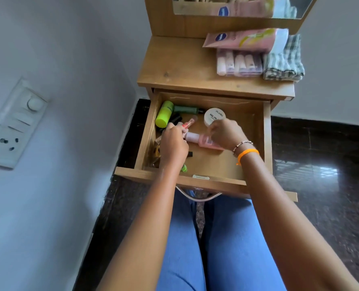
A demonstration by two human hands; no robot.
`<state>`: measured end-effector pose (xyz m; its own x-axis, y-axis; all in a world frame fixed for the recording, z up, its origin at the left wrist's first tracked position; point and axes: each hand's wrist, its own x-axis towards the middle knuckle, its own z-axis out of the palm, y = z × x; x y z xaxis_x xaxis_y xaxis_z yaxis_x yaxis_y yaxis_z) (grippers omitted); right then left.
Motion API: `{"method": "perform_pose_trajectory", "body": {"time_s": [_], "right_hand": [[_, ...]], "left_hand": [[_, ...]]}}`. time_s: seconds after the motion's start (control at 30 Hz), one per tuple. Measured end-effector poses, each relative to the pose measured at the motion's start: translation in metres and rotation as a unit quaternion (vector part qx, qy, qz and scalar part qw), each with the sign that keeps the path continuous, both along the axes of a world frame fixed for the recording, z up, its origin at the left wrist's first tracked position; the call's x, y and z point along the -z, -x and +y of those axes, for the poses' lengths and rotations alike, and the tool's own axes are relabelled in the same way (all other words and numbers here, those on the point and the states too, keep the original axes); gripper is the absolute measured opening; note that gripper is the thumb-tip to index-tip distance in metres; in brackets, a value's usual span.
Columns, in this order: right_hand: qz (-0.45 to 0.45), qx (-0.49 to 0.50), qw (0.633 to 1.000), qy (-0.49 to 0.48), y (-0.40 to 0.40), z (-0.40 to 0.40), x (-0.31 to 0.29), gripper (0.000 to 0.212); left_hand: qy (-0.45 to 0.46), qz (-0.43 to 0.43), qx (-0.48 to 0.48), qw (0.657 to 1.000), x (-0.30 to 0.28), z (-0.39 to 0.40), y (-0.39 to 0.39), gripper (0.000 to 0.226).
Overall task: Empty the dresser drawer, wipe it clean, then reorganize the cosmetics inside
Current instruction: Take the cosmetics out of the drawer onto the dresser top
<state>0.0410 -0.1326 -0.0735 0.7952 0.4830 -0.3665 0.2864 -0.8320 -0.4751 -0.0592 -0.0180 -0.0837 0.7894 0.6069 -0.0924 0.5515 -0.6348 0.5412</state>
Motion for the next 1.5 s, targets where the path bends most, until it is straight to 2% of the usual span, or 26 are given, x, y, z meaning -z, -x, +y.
{"method": "perform_pose_trajectory", "body": {"time_s": [0.13,0.3,0.37,0.5,0.67,0.83,0.93,1.07,1.23,1.33,1.5], "right_hand": [[-0.030,-0.082,0.991,0.098,0.011,0.001,0.018,0.046],[-0.046,-0.081,0.986,0.139,0.011,-0.006,0.016,0.046],[-0.069,-0.071,0.989,0.114,0.010,-0.012,0.009,0.041],[-0.138,-0.035,0.989,-0.026,0.002,-0.019,-0.018,0.037],[-0.199,0.040,0.961,-0.188,-0.029,-0.017,-0.064,0.042],[-0.250,0.027,0.955,-0.159,-0.077,-0.005,-0.078,0.032],[-0.289,0.027,0.951,-0.105,-0.089,-0.003,-0.078,0.037],[-0.367,0.070,0.926,-0.053,-0.087,-0.005,-0.075,0.028],[-0.395,0.097,0.911,-0.067,-0.079,-0.001,-0.069,0.023],[-0.391,0.081,0.913,-0.087,-0.068,0.001,-0.057,0.022],[-0.383,0.032,0.910,-0.159,-0.040,0.002,-0.031,0.012]], "left_hand": [[-0.028,0.041,-0.006,0.999,0.000,0.004,0.001,0.038],[-0.052,0.100,-0.006,0.994,-0.003,0.005,0.003,0.030],[-0.061,0.106,0.000,0.992,-0.005,0.005,0.003,0.028],[-0.072,0.103,0.012,0.992,-0.005,0.006,0.003,0.026],[-0.054,0.032,0.011,0.998,-0.008,0.005,0.000,0.019],[0.028,-0.067,0.029,0.997,-0.027,0.002,-0.016,0.018],[0.074,-0.131,0.022,0.988,-0.044,-0.001,-0.026,0.015],[0.122,-0.204,0.015,0.971,-0.056,0.001,-0.040,0.013],[0.134,-0.255,-0.012,0.958,-0.064,0.009,-0.061,0.016],[0.130,-0.278,-0.021,0.951,-0.068,0.016,-0.077,0.018],[0.107,-0.260,-0.023,0.960,-0.075,0.019,-0.108,0.022]]}}
